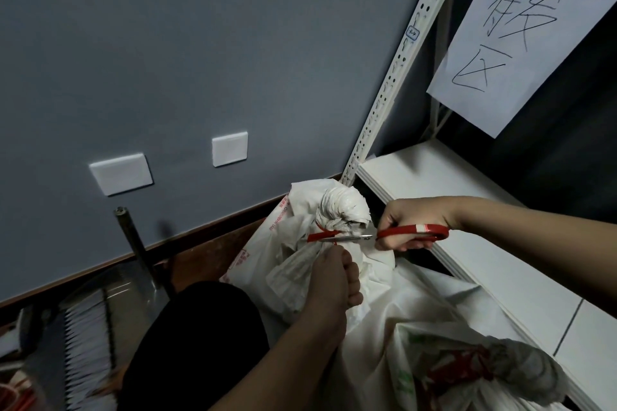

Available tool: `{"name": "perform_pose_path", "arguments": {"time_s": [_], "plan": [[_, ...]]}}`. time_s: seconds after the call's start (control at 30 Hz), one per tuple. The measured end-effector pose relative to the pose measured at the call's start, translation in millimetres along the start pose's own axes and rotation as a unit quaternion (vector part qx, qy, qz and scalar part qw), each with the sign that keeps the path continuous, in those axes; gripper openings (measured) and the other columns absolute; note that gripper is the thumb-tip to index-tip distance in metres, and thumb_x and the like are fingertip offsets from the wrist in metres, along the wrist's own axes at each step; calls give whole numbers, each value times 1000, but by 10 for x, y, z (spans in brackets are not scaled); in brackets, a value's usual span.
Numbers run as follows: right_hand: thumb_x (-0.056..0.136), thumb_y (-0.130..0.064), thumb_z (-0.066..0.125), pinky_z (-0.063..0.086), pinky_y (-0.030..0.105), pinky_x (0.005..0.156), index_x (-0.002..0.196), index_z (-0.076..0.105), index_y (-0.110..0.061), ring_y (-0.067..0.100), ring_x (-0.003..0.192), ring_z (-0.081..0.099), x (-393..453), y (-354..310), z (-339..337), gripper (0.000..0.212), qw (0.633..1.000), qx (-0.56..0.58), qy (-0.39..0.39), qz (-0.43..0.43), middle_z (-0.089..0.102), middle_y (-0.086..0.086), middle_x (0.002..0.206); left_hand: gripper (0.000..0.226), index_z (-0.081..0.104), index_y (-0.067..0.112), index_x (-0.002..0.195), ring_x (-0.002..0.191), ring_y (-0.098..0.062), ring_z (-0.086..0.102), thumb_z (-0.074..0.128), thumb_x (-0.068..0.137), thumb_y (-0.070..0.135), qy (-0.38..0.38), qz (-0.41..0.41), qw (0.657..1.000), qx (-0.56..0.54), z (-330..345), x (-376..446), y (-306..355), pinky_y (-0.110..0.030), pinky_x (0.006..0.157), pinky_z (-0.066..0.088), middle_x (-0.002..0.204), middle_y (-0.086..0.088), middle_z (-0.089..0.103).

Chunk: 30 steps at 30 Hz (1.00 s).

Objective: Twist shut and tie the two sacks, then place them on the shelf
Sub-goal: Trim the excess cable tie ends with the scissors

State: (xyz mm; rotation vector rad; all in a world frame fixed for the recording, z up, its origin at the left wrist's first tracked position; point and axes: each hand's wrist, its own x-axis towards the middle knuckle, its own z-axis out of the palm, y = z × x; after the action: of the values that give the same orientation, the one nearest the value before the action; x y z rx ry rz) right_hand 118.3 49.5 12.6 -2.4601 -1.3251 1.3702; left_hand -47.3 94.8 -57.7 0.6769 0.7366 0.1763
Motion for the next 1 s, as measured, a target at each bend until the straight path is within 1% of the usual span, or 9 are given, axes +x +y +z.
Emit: {"name": "perform_pose_path", "arguments": {"time_s": [0.1,0.23,0.4,0.57,0.67,0.77,0.87,0.93,1.0], "plan": [[87,-17,59,35,21,41,51,55,-12,18,35,38,9,7,10,37,1000,8,0,-2,46,5,42,35,26,21,58,31,-4,13,29,91,8,0,3,1000,-5,-4,-11,5,-11,32,13,39,10,22],[87,-16,58,34,19,38,52,55,-10,16,33,38,11,14,13,35,1000,1,11,8,45,3,40,36,25,22,57,33,-5,12,30,90,8,-2,4,1000,-10,-12,-8,8,-13,32,13,41,10,20],[87,-16,57,33,18,36,56,55,-7,16,33,38,17,18,35,32,1000,3,17,12,45,6,43,36,23,24,58,35,-5,11,30,88,7,-6,6,1000,-21,-13,-3,21,-15,34,10,44,9,18],[87,-12,56,33,17,36,54,53,-7,14,31,36,36,34,48,34,1000,14,18,3,44,4,40,35,24,24,59,37,-5,11,29,88,7,-7,9,1000,-28,-23,-9,30,-15,35,11,46,9,18],[88,-21,61,37,19,40,56,55,-7,16,34,39,44,31,43,36,1000,14,4,2,45,6,44,35,24,23,58,36,-5,12,30,88,8,5,3,1000,-7,-41,10,41,-15,36,10,44,8,19],[86,-37,67,43,23,47,59,53,-13,15,42,42,34,-18,9,38,997,27,-69,30,44,7,54,33,26,22,59,32,-5,14,30,89,9,15,-3,1000,25,-49,24,38,-14,35,11,40,9,22],[83,-47,64,45,23,58,69,47,-14,11,50,42,60,-66,-24,39,988,33,-144,34,41,1,59,33,27,21,59,32,-4,15,29,90,10,7,-1,999,41,-55,17,15,-14,34,13,39,10,23],[78,-50,62,44,23,58,68,46,-16,11,50,40,88,-81,-19,39,989,31,-141,25,40,0,59,33,27,21,59,33,-4,14,29,90,10,7,3,999,36,-59,19,22,-14,34,12,39,11,23],[78,-49,64,43,24,54,64,48,-15,11,46,39,114,-85,-26,40,991,30,-127,11,40,1,55,33,26,21,59,32,-4,14,29,90,10,7,3,999,41,-65,22,29,-14,34,12,39,10,23]]}}
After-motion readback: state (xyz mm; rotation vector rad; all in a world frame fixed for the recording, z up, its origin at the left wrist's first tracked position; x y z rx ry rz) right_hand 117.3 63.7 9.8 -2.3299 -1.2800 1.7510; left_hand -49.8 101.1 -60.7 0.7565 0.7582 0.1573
